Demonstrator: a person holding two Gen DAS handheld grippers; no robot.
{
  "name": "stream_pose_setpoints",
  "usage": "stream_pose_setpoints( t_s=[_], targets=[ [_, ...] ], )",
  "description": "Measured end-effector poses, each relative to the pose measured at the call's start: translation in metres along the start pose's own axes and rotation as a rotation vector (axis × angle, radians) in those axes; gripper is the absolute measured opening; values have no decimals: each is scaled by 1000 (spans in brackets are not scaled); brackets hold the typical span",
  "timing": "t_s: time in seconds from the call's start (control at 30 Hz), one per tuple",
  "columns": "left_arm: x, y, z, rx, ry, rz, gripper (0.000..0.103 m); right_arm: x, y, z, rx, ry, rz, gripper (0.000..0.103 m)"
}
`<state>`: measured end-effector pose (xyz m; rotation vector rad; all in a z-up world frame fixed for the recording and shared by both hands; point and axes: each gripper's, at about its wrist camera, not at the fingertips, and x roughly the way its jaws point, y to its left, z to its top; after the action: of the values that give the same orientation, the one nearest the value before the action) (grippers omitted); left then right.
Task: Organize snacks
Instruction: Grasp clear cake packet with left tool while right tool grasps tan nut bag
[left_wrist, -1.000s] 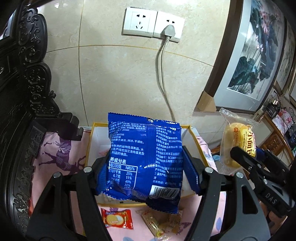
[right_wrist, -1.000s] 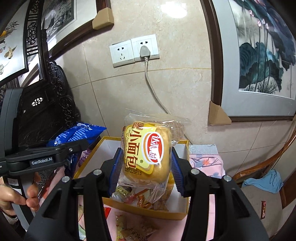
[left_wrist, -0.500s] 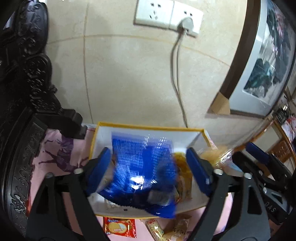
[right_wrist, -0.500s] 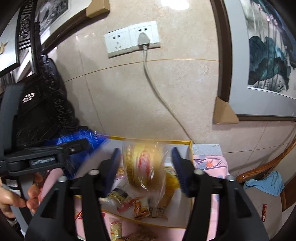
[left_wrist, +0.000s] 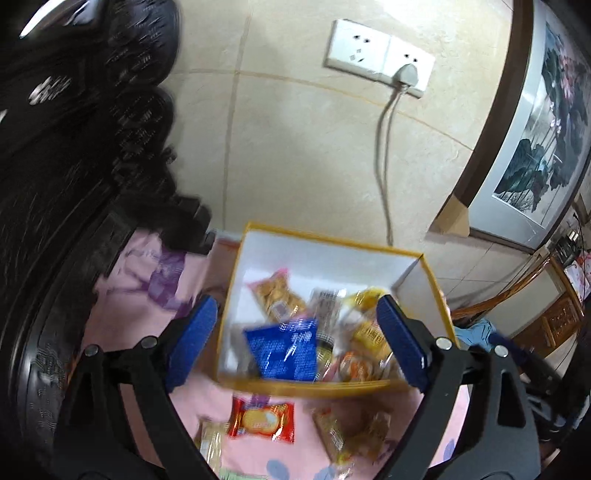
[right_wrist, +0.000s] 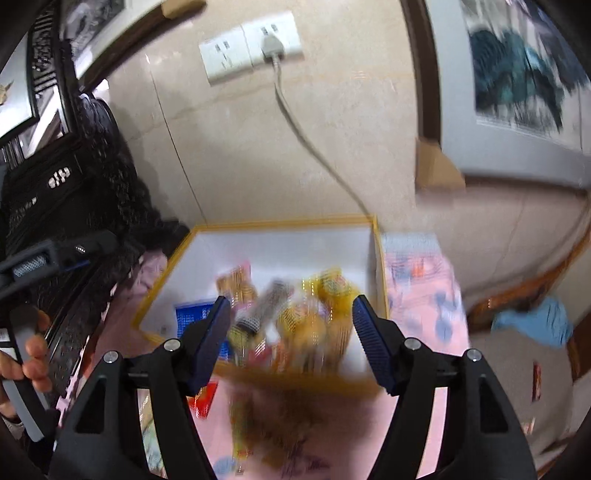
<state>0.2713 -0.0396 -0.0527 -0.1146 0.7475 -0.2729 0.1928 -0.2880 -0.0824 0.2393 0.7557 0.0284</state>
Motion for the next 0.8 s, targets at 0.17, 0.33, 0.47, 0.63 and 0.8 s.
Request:
stream_pose_setpoints(
  t_s=[0.17, 0.33, 0.47, 0.63, 0.8],
  targets=[
    [-16, 24, -41, -49, 49, 41, 90, 27, -14, -59, 176, 179, -13, 69],
    [-33, 33, -74, -61, 91, 41, 90, 69, -18, -97, 336, 333, -28, 69],
    [-42, 40, -88, -57, 110, 52, 90, 95, -16, -103, 395, 386, -37, 69],
    [-49, 54, -102, -87, 132, 75, 90, 115, -19, -107, 453, 428, -46, 69],
    [-50, 69, -111, -105, 154, 108, 90, 123, -8, -107, 328, 430, -27, 56]
  ],
)
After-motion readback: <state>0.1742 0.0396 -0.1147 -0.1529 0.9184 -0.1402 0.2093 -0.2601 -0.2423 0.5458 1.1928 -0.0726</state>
